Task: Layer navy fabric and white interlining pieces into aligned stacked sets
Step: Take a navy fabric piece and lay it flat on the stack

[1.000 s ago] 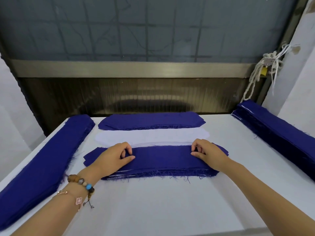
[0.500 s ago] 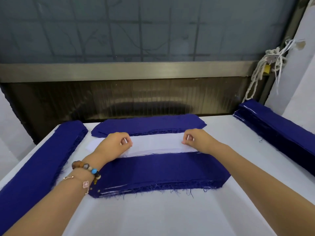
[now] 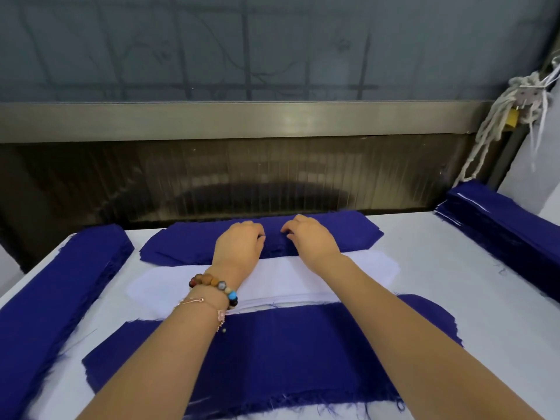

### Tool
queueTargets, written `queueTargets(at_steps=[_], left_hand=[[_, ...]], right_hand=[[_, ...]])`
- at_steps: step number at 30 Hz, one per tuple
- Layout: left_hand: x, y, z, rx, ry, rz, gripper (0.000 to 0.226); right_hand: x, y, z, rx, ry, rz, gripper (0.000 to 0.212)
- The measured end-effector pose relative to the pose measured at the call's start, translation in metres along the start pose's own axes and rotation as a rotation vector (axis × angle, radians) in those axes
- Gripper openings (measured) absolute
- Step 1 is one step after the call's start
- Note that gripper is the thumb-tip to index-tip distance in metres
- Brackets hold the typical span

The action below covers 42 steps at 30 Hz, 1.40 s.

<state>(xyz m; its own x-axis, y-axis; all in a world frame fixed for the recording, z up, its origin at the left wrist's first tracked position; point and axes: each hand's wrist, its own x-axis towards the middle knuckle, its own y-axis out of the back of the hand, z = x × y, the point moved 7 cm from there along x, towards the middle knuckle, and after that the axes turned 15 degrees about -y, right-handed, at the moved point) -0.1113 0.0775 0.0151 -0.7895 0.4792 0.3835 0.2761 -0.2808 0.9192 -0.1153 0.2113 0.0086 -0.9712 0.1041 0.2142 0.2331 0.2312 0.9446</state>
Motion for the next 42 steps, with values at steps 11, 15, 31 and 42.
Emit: queueTargets(at_steps=[11, 15, 31, 42], left_hand=[[0.026, -0.016, -0.004, 0.053, 0.001, 0.05, 0.015], [0.019, -0.024, -0.006, 0.077, -0.022, 0.122, 0.014], [0.016, -0.021, -0.008, -0.06, 0.006, 0.144, 0.023], [0.018, -0.027, -0.018, -0.16, 0.106, 0.112, 0.036]], right_hand=[[0.026, -0.011, 0.002, 0.038, -0.064, 0.017, 0.011], [0.028, -0.014, 0.003, 0.06, -0.092, -0.012, 0.008], [0.01, -0.01, -0.007, -0.099, 0.071, 0.257, 0.015], [0.014, -0.014, -0.003, 0.043, 0.067, 0.217, 0.007]])
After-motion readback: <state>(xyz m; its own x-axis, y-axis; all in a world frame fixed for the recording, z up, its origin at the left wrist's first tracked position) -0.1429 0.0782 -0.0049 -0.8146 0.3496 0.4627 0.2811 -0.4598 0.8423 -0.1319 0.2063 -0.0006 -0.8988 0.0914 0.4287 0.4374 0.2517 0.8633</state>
